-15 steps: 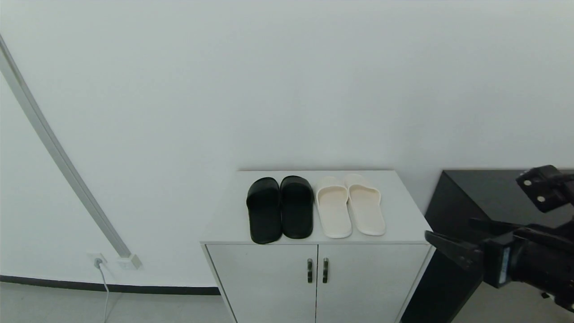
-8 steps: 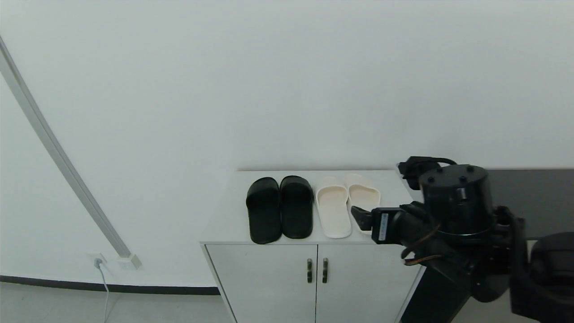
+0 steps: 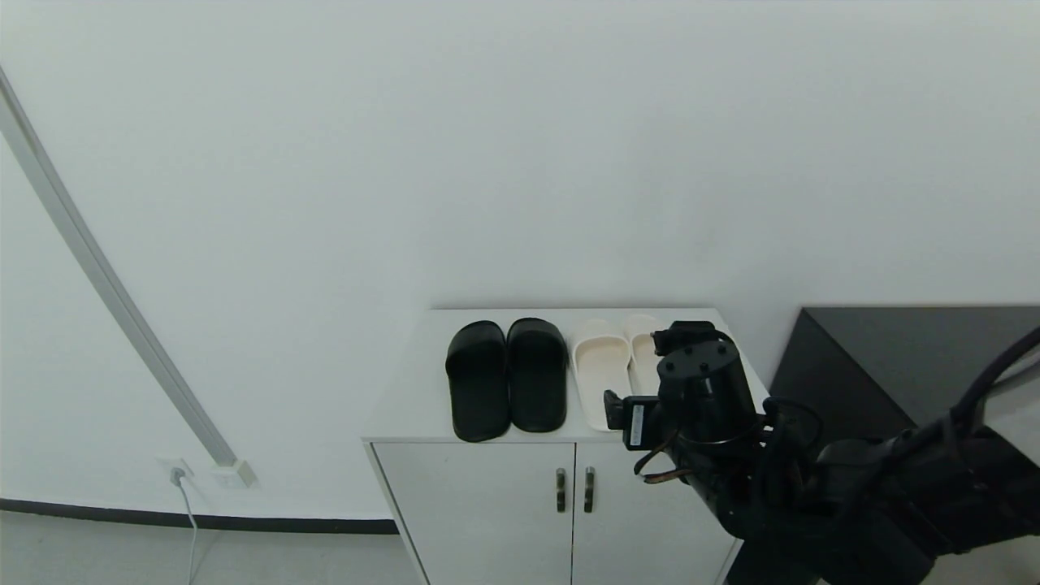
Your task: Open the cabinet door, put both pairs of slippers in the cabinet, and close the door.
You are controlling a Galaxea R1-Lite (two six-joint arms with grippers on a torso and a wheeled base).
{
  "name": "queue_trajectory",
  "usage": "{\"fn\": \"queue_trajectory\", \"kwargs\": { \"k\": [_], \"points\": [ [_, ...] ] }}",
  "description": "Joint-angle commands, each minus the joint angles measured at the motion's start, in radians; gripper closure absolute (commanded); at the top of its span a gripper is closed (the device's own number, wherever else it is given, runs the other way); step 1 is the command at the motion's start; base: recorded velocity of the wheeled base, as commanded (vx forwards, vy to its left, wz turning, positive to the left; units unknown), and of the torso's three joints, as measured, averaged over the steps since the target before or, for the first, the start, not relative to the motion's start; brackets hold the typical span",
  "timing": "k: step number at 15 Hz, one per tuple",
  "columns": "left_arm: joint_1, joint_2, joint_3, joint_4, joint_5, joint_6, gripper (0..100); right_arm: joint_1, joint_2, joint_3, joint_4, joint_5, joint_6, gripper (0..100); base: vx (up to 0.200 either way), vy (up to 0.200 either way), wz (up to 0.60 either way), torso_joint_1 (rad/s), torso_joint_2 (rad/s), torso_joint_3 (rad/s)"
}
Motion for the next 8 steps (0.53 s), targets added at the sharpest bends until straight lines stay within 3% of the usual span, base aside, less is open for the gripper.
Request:
{"fn": "queue_trajectory", "kwargs": {
  "k": [1,8],
  "points": [
    [0.001,0.001,0.000,0.000,-0.001,0.000,100,-0.027,0.085,-0.010,-0.052,0.000,-0.002,0,0.000,0.000,0.00,0.000,0.00,0.000],
    [0.000,0.001,0.000,0.000,-0.001,-0.002,100,-0.114,0.280,-0.228,-0.084,0.009,-0.078,0,0.000,0.000,0.00,0.000,0.00,0.000]
  ]
}}
